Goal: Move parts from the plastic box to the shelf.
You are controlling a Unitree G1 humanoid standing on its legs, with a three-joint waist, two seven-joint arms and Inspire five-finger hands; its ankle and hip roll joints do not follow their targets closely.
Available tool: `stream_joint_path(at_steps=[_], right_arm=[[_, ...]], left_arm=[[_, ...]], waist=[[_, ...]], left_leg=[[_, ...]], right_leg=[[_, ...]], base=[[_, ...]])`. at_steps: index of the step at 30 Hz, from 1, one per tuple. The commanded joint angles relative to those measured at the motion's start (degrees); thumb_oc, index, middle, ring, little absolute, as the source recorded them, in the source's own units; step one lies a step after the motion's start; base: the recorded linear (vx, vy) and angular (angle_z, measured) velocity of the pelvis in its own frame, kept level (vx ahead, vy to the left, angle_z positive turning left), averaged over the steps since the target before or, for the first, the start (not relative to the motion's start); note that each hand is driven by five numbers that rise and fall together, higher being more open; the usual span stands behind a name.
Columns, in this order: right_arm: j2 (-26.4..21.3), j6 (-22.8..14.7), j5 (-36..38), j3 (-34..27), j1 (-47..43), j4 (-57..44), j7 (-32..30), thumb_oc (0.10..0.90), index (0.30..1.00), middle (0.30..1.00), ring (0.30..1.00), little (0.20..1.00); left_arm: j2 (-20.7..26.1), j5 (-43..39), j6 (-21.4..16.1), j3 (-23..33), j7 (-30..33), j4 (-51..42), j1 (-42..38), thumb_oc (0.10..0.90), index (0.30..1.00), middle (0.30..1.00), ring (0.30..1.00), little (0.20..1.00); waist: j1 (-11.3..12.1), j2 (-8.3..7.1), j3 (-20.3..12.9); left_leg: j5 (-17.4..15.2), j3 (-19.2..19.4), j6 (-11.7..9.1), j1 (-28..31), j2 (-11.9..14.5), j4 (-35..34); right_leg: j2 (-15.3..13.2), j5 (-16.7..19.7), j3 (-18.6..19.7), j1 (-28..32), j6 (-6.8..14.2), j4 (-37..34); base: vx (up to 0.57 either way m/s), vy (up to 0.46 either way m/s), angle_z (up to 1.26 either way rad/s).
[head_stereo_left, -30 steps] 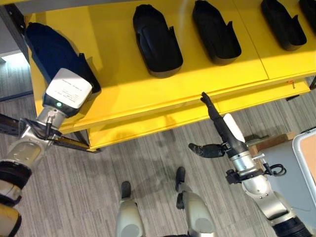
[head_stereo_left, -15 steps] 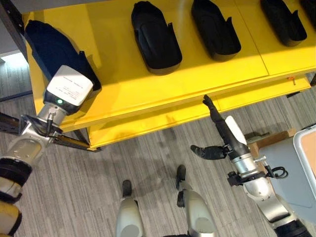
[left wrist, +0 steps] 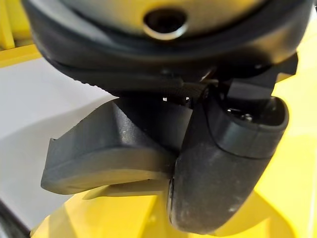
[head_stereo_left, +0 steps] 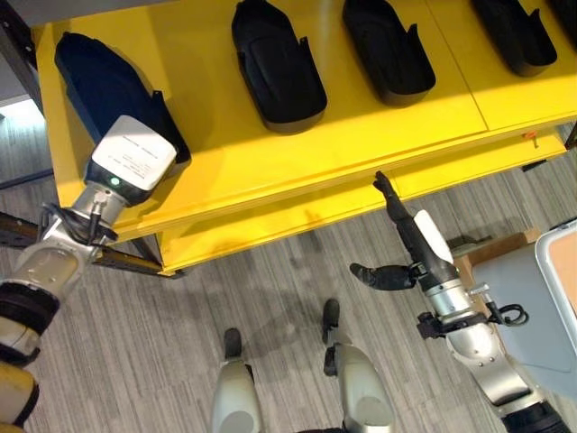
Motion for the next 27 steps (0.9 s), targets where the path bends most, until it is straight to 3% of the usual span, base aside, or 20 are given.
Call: stream_joint_path(at_steps=[1, 12, 13, 14, 19, 27], right_arm=[[-3.5, -5.3, 1.1, -6.3, -1.6, -7.4, -3.8, 0.9, 1.0, 1.0, 1.0, 1.0], [-3.5, -5.1, 0.9, -6.4, -1.2, -7.4, -3.8, 0.9, 1.0, 1.0, 1.0, 1.0], [-3.3, -5.0, 0.9, -6.5, -1.1, -7.4, -3.9, 0.9, 1.0, 1.0, 1.0, 1.0], [-3.2, -4.8, 0.8, -6.5, -1.0, -7.4, -3.8, 0.9, 1.0, 1.0, 1.0, 1.0], [-3.1, -4.0, 0.2, -7.2, -0.3, -7.7, -3.4, 0.9, 1.0, 1.0, 1.0, 1.0], [-3.0, -3.9, 0.5, -7.1, -0.7, -7.6, -3.1, 0.9, 1.0, 1.0, 1.0, 1.0]], left_arm=[[2.1, 3.6, -2.9, -1.8, -1.8, -0.7, 2.3, 0.4, 0.3, 0.3, 0.3, 0.3], [1.0, 3.7, -2.8, -2.3, -2.1, -0.3, 2.1, 0.4, 0.3, 0.3, 0.3, 0.3], [0.6, 3.4, -2.3, -1.6, -2.5, 0.6, 2.8, 0.704, 0.725, 0.725, 0.725, 0.725], [0.2, 3.1, -2.1, -1.0, -2.8, 0.9, 3.2, 0.9, 1.0, 1.0, 1.0, 1.0], [-1.3, 0.4, -1.1, 4.3, -3.4, 2.1, 6.8, 0.9, 1.0, 1.0, 1.0, 1.0], [0.4, 0.5, -1.7, 6.1, -3.4, 0.8, 9.1, 0.9, 1.0, 1.0, 1.0, 1.0]], waist=[[-0.8, 0.18, -3.2], [-1.0, 0.28, -3.4], [-1.0, 0.24, -3.4], [-0.9, 0.22, -3.3], [-0.6, 0.19, -3.4], [-0.3, 0.66, -3.5]], left_leg=[[2.4, -1.5, 2.6, -3.7, -1.3, 0.1], [2.4, -1.4, 2.5, -4.2, -1.3, 0.5], [2.5, -1.4, 2.5, -4.2, -1.2, 0.5], [2.5, -1.4, 2.5, -4.3, -1.2, 0.5], [2.6, -1.6, 2.5, -4.2, -1.1, 0.5], [2.6, -1.7, 2.4, -4.1, -1.2, 0.4]], right_leg=[[-6.6, -5.4, 2.0, 0.3, 6.8, 7.3], [-6.5, -5.2, 2.5, -0.1, 6.7, 7.2], [-6.4, -5.2, 2.5, -0.2, 6.7, 7.3], [-6.5, -5.2, 2.4, -0.2, 6.7, 7.4], [-6.4, -5.2, 2.4, -0.1, 6.6, 7.4], [-6.5, -5.3, 2.4, 0.1, 6.6, 7.7]], base=[[0.0, 0.001, -0.04], [0.0, 0.0, 0.0], [0.0, 0.0, 0.0], [0.0, 0.0, 0.0], [0.0, 0.0, 0.0], [0.0, 0.0, 0.0]])
